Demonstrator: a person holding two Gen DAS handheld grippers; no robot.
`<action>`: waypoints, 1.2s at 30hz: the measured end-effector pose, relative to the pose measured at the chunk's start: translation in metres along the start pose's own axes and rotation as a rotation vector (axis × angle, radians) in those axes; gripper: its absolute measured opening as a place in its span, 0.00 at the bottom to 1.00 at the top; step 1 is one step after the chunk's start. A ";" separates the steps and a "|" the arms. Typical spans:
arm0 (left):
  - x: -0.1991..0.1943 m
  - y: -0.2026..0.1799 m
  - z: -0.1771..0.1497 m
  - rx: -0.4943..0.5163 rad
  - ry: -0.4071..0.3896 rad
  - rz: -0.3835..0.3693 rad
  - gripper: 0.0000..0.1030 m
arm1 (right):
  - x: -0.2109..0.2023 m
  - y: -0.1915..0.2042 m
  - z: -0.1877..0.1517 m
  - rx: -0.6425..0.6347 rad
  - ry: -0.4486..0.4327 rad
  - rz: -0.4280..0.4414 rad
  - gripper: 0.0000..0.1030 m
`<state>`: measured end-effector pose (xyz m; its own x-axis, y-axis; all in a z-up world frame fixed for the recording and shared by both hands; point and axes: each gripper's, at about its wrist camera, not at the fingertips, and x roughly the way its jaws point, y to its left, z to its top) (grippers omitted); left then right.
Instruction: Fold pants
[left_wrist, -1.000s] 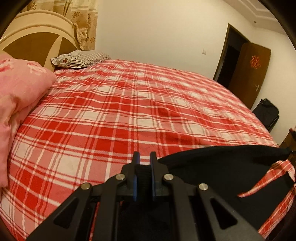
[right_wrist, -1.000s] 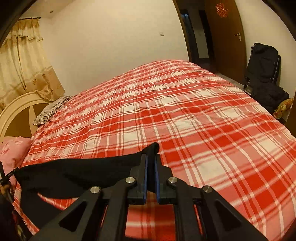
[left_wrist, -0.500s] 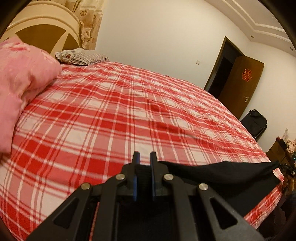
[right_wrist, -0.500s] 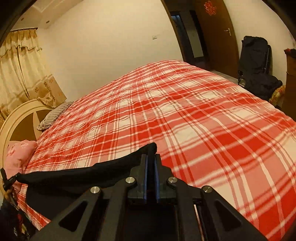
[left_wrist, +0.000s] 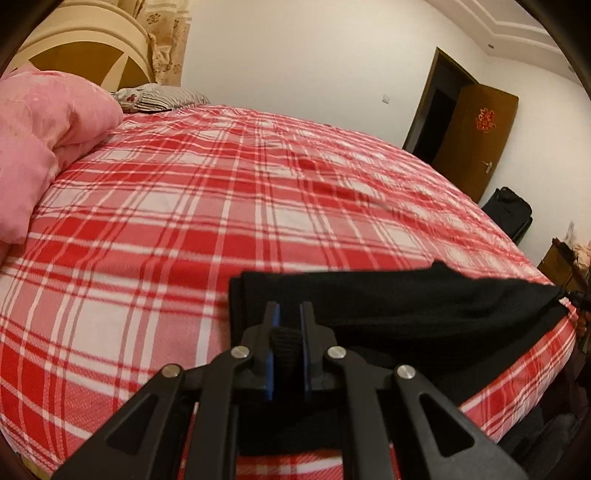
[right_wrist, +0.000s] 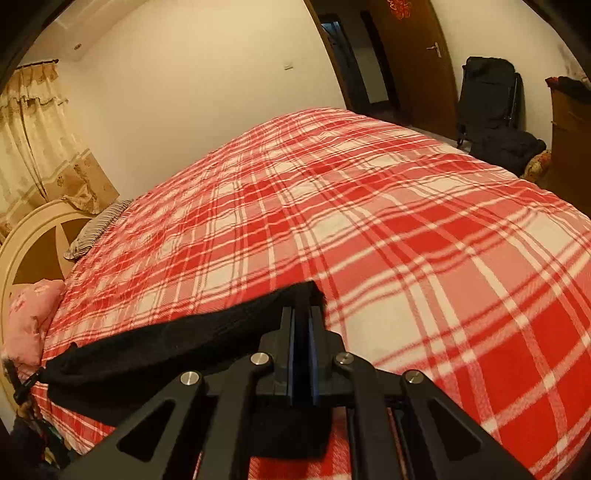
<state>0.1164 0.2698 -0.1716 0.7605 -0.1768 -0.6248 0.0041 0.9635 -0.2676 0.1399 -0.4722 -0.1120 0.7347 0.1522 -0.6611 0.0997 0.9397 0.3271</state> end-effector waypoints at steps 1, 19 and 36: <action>0.000 0.001 -0.002 -0.005 0.002 -0.005 0.11 | -0.002 -0.002 -0.001 0.004 0.002 0.005 0.07; -0.024 0.008 -0.029 0.056 0.020 0.035 0.43 | -0.052 0.069 -0.015 -0.172 -0.002 -0.039 0.53; -0.010 -0.048 -0.033 0.384 0.036 0.127 0.31 | 0.039 0.358 -0.127 -0.883 0.239 0.240 0.53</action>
<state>0.0866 0.2188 -0.1767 0.7475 -0.0523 -0.6622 0.1594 0.9819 0.1023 0.1187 -0.0912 -0.1061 0.5026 0.3384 -0.7956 -0.6526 0.7521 -0.0924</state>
